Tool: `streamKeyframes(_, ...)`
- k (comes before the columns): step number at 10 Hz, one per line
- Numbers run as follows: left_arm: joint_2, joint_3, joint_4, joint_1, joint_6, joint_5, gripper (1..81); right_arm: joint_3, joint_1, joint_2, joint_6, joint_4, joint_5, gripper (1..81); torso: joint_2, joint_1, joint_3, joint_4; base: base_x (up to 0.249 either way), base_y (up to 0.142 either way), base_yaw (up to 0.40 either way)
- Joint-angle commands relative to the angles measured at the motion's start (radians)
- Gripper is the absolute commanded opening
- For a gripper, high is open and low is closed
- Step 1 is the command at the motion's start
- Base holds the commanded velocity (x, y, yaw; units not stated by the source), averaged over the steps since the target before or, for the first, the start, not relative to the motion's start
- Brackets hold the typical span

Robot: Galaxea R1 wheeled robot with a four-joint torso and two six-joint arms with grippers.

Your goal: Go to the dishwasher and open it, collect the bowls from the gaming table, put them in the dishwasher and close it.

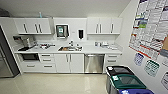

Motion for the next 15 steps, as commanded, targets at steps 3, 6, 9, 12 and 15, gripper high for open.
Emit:
streamKeyframes(3,-0.019,0.016,0.008,-0.061,0.002,0.054,81.1,0.021,0.053,-0.016,-0.004,0.001,-0.048,81.1,0.0,0.0,0.0,0.0,0.105,0.0,0.0)
streamKeyframes(6,-0.02,0.016,0.008,-0.06,0.002,0.053,81.1,0.019,0.053,-0.016,-0.004,0.001,-0.048,81.1,0.0,0.0,0.0,0.0,0.103,0.0,0.0)
streamKeyframes(9,-0.022,0.016,0.008,-0.061,0.002,0.053,81.1,0.019,0.053,-0.018,-0.004,0.001,-0.048,81.1,0.0,0.0,0.0,0.0,0.103,0.0,0.0)
streamKeyframes(12,-0.022,0.016,0.008,-0.061,0.002,0.051,81.1,0.019,0.055,-0.018,-0.004,0.002,-0.048,81.1,0.0,0.0,0.0,0.0,0.1,0.0,0.0)
streamKeyframes(15,-0.022,0.016,0.008,-0.061,0.002,0.051,81.1,0.019,0.055,-0.019,-0.004,0.001,-0.048,81.1,0.0,0.0,0.0,0.0,0.097,0.0,0.0)
